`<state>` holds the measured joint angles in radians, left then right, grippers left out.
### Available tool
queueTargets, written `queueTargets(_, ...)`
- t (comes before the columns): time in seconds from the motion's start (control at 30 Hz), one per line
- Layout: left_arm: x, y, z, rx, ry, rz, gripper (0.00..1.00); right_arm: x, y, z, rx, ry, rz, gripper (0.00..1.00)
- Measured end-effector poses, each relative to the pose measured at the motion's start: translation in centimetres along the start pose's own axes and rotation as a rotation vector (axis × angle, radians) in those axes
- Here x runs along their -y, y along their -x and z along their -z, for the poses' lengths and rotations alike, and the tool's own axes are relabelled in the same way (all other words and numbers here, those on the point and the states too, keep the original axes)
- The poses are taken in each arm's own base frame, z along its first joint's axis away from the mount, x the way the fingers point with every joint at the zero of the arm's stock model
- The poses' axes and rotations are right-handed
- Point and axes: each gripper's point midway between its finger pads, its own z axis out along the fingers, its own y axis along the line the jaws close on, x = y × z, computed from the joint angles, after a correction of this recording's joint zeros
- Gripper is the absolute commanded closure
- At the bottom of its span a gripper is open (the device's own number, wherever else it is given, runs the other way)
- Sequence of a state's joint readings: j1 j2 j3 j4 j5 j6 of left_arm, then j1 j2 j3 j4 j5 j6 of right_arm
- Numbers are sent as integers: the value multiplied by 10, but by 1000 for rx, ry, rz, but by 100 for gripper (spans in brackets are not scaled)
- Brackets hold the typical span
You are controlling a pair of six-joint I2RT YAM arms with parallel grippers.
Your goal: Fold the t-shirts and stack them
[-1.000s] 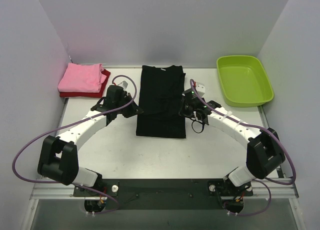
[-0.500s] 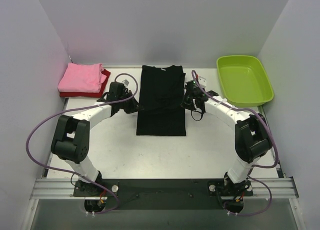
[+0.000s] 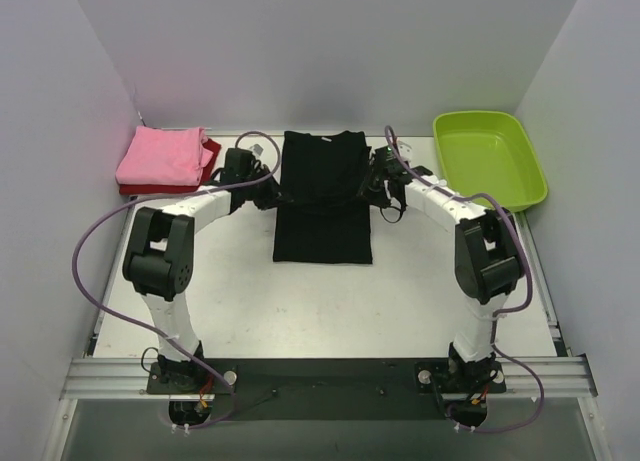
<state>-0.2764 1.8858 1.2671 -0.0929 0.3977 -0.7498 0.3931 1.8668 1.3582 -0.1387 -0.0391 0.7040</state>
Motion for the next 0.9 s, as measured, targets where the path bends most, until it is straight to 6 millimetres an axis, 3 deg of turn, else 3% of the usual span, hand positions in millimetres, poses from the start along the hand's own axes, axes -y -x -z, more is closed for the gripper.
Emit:
queueTargets(0.03,-7,-1,-4,-7,13,8,54,0,2,-6,-4,-3,-4,48)
queueTargets(0.07,-16,-2,-8,-12,28,15,18,0,3,-10,-7,-6,-9,45)
queueTargets(0.1,-24,-2,-12,-16,45,23,11,1,5,-18,-10,-12,-10,42)
queueTargets(0.23,-54,3,-23,-18,108,65,9,6,12,-37,-13,-32,-12,31)
queueTargets(0.3,-60,11,-23,-4,120,77,8,6,19,-38,-4,-34,-6,20)
queueTargets(0.33,-60,16,-21,7,121,78,8,6,22,-38,4,-33,-2,19)
queueTargets(0.47,-42,35,-1,73,106,54,7,3,36,-20,60,-28,23,18)
queueTargets(0.57,-9,37,31,132,59,6,7,0,34,15,100,-10,47,18)
queueTargets(0.67,23,19,72,181,6,-44,8,-1,18,54,130,22,75,19)
queueTargets(0.73,37,-9,86,175,-25,-75,9,4,4,73,147,40,91,20)
queueTargets(0.83,24,-50,91,132,-14,-74,11,18,-26,82,124,36,115,22)
queueTargets(0.9,2,-74,87,87,31,-51,12,34,-46,77,89,7,124,22)
